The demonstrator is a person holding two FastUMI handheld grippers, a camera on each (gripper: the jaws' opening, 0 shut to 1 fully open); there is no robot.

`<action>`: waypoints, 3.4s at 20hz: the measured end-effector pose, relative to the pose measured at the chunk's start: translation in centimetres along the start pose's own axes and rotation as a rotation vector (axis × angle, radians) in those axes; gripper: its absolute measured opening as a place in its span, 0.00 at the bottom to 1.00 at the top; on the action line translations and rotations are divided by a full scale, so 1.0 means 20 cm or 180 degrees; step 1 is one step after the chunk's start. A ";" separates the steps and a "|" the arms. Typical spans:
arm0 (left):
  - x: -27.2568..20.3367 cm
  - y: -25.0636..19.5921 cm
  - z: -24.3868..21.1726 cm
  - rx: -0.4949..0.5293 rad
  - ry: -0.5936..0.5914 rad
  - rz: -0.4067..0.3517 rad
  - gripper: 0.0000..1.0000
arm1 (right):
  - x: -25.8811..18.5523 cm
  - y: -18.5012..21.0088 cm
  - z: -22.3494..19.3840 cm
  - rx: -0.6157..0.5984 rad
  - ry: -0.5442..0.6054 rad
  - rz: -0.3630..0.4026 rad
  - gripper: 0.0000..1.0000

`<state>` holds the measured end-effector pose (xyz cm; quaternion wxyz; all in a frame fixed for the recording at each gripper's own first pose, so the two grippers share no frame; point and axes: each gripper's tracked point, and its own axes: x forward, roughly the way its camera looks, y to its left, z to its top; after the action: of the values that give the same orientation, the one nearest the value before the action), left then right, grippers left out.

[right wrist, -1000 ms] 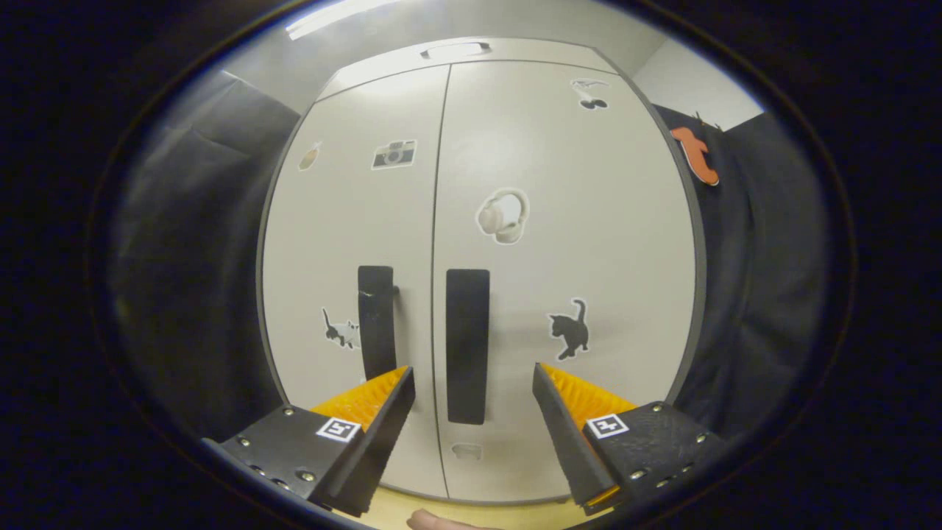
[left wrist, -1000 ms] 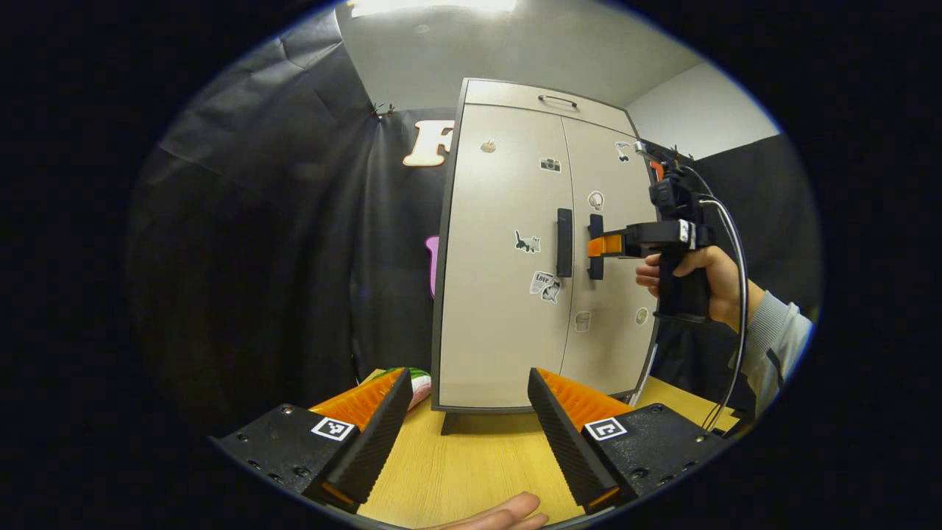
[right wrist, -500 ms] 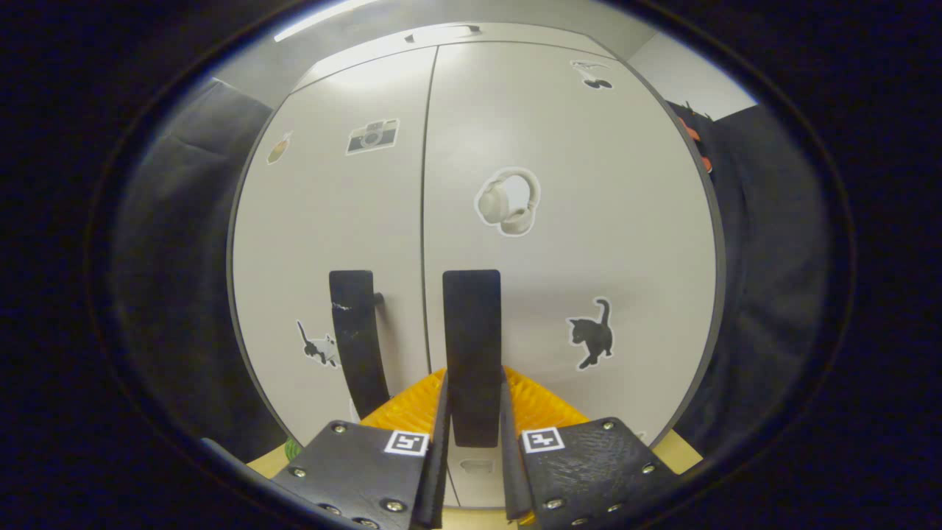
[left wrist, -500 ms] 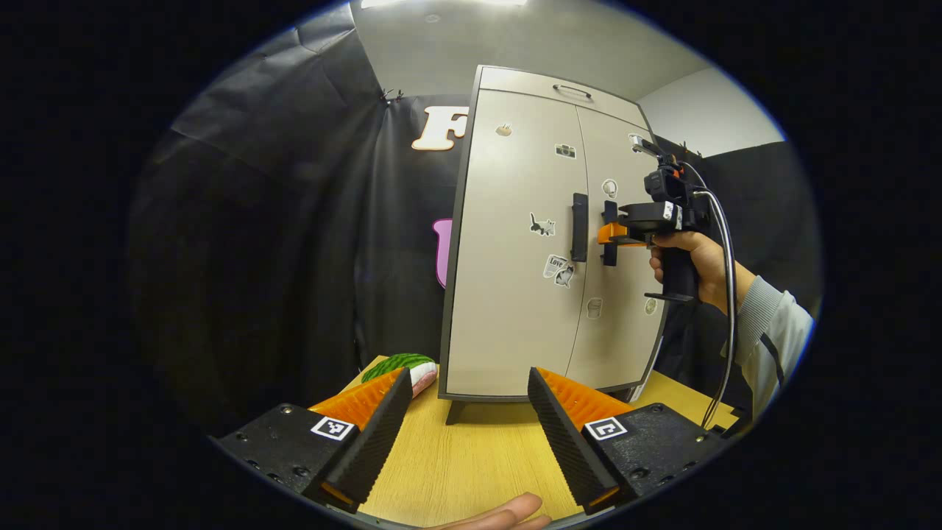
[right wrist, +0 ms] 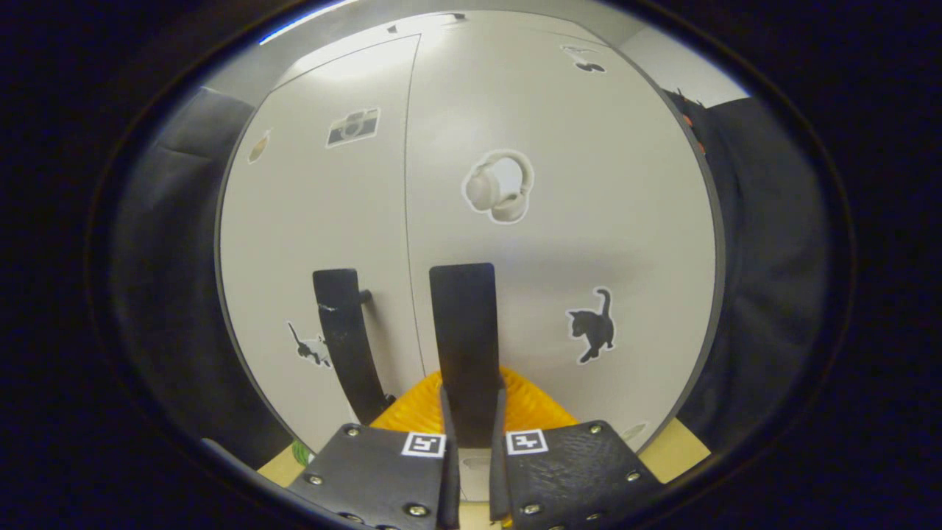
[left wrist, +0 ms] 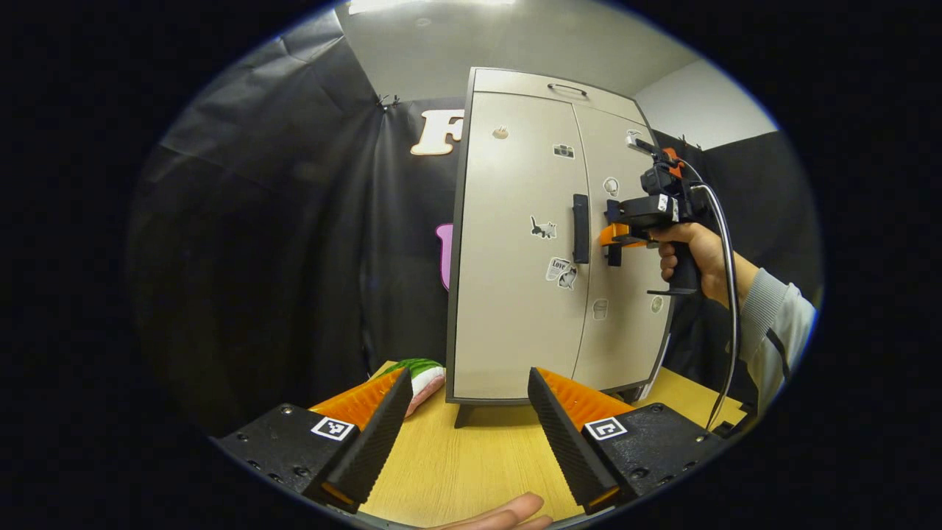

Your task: Open the right door of the double-door shoe cabinet with the right hand, and open the left door with the left hand.

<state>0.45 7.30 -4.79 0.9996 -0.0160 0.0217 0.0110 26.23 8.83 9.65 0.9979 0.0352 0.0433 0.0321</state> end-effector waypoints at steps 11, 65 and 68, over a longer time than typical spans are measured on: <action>-0.06 -0.09 0.09 -0.0009 -0.0095 0.0056 0.98 | -0.23 -0.07 0.03 -0.0038 -0.0039 0.0350 0.16; 0.53 -0.62 0.49 0.0039 -0.0325 -0.0179 0.98 | -0.42 -0.72 0.14 -0.0283 -0.0558 -0.0220 0.25; 0.69 -0.72 0.62 0.0044 -0.0438 -0.0223 0.97 | -0.47 -0.66 0.14 0.0050 -0.0672 -0.0165 0.63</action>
<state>15.07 -6.36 7.40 0.9986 -0.0091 -0.0475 -0.0230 17.91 -5.11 12.34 0.9971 0.0450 -0.0609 0.0020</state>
